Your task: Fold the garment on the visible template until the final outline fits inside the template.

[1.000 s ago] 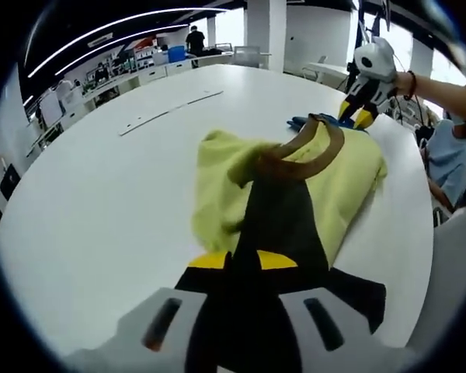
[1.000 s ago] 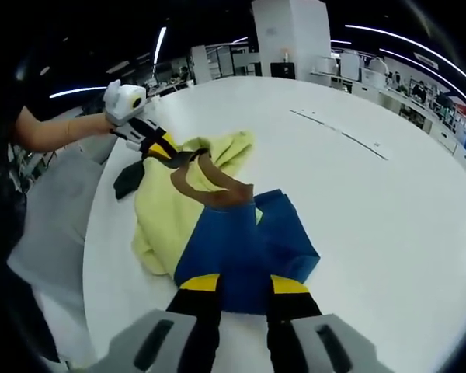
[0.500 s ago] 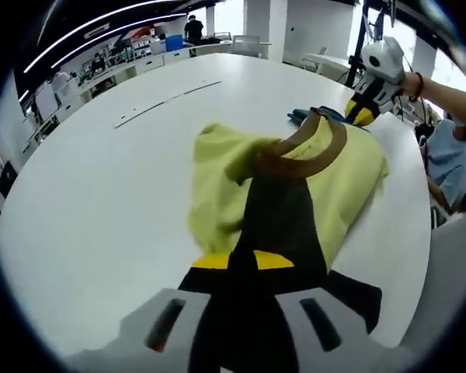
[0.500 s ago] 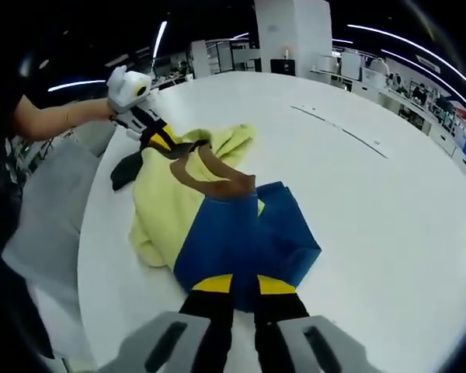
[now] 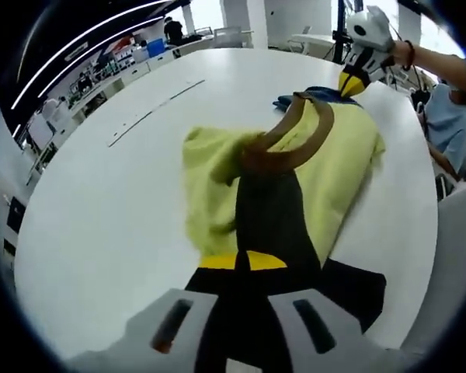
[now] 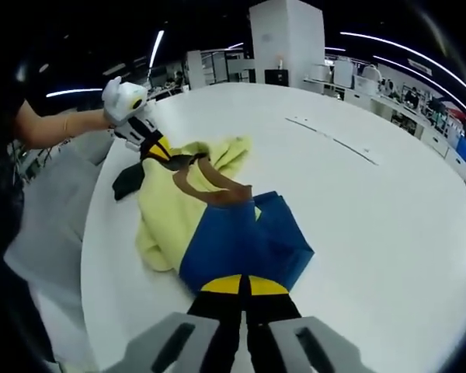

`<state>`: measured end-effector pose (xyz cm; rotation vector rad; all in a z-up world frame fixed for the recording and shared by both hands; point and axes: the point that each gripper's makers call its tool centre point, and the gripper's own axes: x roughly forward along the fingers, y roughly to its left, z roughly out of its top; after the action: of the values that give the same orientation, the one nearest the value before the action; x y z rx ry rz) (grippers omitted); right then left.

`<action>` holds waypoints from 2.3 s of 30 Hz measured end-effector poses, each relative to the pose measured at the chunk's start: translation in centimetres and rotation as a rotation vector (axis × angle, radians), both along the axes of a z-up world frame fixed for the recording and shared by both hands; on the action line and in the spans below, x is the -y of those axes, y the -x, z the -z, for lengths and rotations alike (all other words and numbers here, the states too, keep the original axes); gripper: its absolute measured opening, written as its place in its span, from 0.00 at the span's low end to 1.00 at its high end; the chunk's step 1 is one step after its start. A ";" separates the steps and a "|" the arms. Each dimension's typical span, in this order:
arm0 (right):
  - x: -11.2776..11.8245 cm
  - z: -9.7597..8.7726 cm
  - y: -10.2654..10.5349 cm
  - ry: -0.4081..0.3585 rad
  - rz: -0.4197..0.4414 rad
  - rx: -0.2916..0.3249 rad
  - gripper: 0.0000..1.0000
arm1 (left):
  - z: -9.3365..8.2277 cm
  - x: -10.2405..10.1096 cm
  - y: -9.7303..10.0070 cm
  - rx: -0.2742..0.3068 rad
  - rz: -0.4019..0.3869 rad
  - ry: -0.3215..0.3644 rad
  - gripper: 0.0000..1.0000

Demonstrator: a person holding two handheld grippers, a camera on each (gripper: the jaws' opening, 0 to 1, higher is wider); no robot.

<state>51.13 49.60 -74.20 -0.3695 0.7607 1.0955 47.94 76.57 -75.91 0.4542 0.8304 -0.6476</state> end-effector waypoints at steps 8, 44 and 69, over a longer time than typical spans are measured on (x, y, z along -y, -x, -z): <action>0.1 -1.4 -0.2 -0.035 0.015 0.033 0.00 | -3.2 -0.5 -0.6 0.062 -0.037 0.056 0.00; -2.6 -10.5 -10.7 -0.116 0.197 0.351 0.00 | -14.9 -2.7 -12.1 0.575 -0.441 0.187 0.00; -3.6 -5.3 -21.5 -0.169 0.548 0.315 0.00 | -9.8 -3.9 -22.4 0.617 -0.607 0.261 0.00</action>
<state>72.62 53.24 -68.88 -0.1663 0.4433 0.5604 70.30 80.47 -66.11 0.1273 0.2553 -0.0293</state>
